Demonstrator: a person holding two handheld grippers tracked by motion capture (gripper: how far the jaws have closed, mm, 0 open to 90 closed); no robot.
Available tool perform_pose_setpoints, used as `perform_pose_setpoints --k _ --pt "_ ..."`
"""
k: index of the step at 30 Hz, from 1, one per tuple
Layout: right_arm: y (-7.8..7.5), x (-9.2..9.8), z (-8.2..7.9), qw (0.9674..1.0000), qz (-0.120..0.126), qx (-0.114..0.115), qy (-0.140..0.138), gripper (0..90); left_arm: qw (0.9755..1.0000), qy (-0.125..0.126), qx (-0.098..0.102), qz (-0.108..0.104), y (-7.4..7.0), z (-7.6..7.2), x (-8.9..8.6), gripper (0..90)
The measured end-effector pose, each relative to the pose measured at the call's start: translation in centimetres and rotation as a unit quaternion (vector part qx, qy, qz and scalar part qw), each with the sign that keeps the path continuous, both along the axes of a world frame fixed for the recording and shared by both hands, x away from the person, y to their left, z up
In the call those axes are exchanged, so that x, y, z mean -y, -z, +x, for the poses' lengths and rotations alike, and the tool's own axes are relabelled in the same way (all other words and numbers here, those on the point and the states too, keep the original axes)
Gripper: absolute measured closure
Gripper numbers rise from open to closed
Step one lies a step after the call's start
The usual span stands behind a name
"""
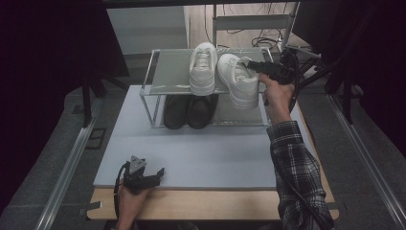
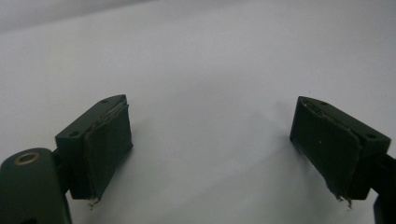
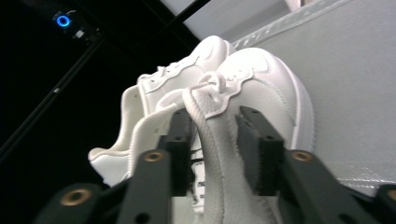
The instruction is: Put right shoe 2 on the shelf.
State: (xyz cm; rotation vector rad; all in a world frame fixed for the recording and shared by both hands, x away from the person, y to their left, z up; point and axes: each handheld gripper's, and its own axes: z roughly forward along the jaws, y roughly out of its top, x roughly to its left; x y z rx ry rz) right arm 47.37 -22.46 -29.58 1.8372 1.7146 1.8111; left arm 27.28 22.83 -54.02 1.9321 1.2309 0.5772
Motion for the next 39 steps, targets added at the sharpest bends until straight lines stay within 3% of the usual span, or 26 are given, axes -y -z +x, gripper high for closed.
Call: perform_pose_setpoints --k 4,6,11,17,19,25,30,35,39 --pt "-0.2 -0.3 -0.1 0.9999 -0.013 0.009 -0.002 59.1 1.0000 0.000 0.000 0.000 0.0 0.0 0.0 12.0" --pt "-0.2 -0.2 -0.2 0.9999 -0.008 0.006 -0.004 57.9 1.0000 0.000 0.000 0.000 0.0 0.0 0.0 12.0" --pt "-0.4 0.5 -0.5 0.9999 -0.001 0.008 -0.013 57.0 1.0000 0.000 0.000 0.000 0.0 0.0 0.0 12.0" --pt "-1.2 1.7 -1.6 0.9995 -0.018 0.021 -0.017 56.1 1.0000 0.000 0.000 0.001 0.0 0.0 0.0 12.0" --pt "-1.4 2.2 -2.0 0.9994 -0.013 0.022 -0.022 56.6 1.0000 0.000 0.000 0.001 0.0 0.0 0.0 12.0" --pt "-1.4 4.0 -3.5 0.9987 -0.001 0.037 -0.035 66.2 1.0000 0.000 0.000 0.001 0.0 0.0 0.0 12.0" --pt "-1.1 4.7 -4.8 0.9979 -0.009 0.043 -0.048 72.1 1.0000 0.000 0.000 0.001 0.0 0.0 0.0 12.0" --pt "-0.2 5.1 -6.2 0.9968 -0.016 0.050 -0.059 89.1 1.0000 0.000 0.000 0.001 0.0 0.0 0.0 12.0" --pt "0.8 5.1 -7.2 0.9953 -0.023 0.057 -0.074 89.5 1.0000 -0.001 0.000 0.001 0.0 0.0 0.0 12.0"
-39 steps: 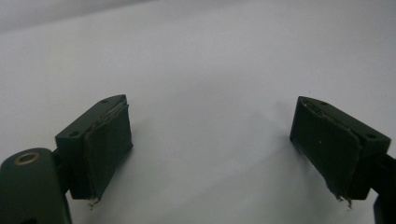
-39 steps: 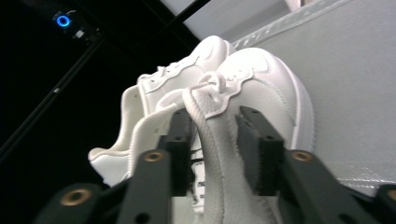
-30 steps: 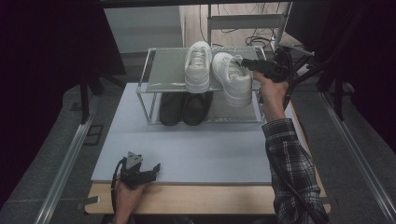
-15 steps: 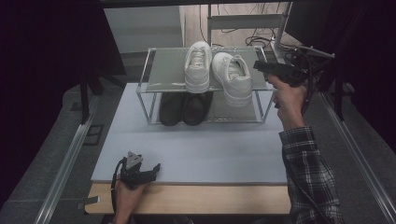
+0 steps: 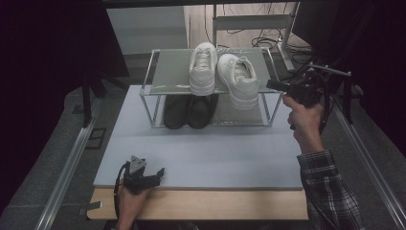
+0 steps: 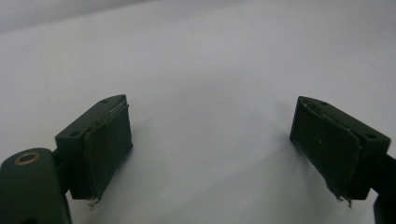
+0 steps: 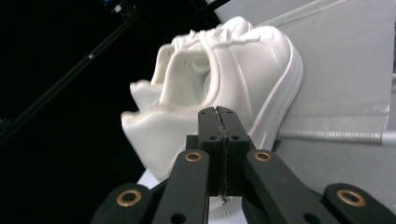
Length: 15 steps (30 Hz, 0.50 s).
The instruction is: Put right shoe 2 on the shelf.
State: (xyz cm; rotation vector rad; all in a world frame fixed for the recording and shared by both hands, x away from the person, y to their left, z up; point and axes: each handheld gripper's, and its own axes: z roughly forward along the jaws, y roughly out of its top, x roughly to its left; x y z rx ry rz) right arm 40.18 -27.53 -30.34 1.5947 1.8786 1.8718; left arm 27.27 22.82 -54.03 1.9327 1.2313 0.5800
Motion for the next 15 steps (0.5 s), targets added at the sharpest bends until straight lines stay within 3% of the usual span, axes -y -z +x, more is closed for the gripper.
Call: perform_pose_setpoints --k 5,15 --pt "1.0 -0.7 -1.3 0.9987 -0.045 0.023 -0.009 89.5 1.0000 -0.001 0.000 0.000 0.0 0.0 0.0 12.1" --pt "3.1 -2.2 -3.0 0.9948 -0.091 0.036 -0.029 89.5 1.0000 -0.001 0.000 0.000 0.0 0.0 0.0 12.1"
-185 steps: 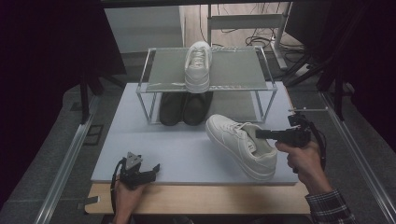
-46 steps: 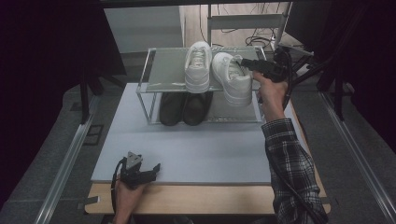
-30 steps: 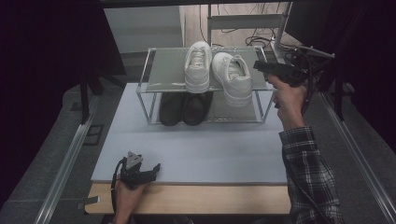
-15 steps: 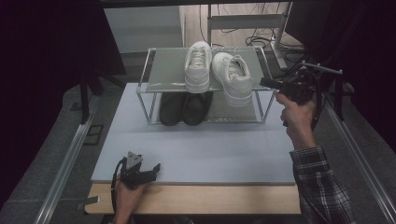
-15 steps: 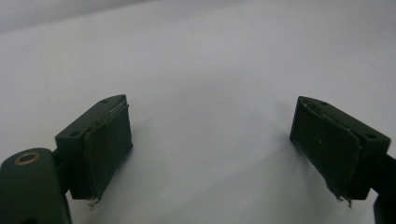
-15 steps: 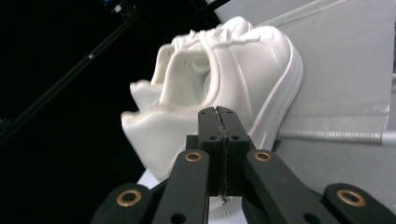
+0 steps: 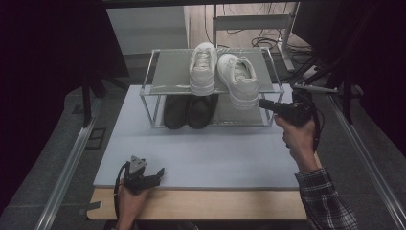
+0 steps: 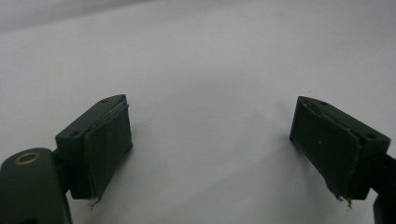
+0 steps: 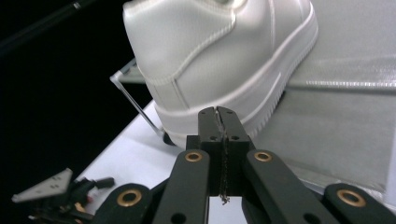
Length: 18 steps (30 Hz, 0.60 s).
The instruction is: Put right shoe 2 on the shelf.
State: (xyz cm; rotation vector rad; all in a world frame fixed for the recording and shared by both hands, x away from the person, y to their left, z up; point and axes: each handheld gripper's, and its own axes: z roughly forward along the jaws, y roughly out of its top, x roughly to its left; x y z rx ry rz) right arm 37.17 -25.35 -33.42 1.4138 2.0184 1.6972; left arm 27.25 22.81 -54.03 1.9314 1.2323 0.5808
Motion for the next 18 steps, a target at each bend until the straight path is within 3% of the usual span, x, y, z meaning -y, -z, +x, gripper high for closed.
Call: perform_pose_setpoints --k 8,18 --pt "1.12 -0.57 0.42 0.9999 0.005 -0.011 -0.006 89.5 1.0000 0.000 0.000 0.000 0.00 0.00 0.00 12.1" --pt "1.22 -1.01 0.74 0.9999 0.012 -0.008 -0.005 89.5 1.0000 -0.001 0.000 0.000 0.00 -0.02 0.02 12.2"
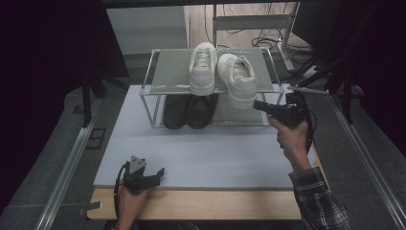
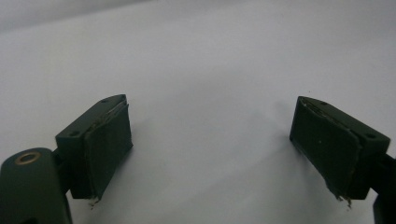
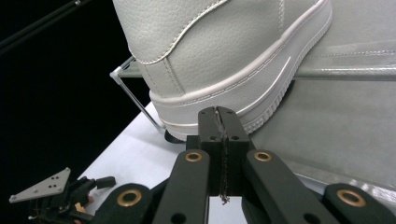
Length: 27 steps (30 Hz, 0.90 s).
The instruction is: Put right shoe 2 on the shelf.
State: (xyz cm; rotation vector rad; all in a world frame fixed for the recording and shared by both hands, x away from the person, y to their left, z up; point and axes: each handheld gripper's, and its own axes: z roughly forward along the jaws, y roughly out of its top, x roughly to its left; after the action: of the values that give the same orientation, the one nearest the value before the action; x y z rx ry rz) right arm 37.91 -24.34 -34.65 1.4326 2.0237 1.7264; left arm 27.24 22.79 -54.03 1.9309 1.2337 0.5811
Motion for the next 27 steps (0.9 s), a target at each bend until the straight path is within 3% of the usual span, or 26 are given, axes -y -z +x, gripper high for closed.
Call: perform_pose_setpoints --k 21,27 --pt "0.5 -3.5 2.7 0.9999 0.005 -0.010 -0.004 89.7 1.0000 0.000 0.000 0.001 0.0 0.0 0.0 12.2" --pt "0.4 -4.7 3.6 0.9999 -0.007 -0.012 0.000 89.7 1.0000 0.000 -0.001 0.001 0.0 0.0 0.0 12.3"
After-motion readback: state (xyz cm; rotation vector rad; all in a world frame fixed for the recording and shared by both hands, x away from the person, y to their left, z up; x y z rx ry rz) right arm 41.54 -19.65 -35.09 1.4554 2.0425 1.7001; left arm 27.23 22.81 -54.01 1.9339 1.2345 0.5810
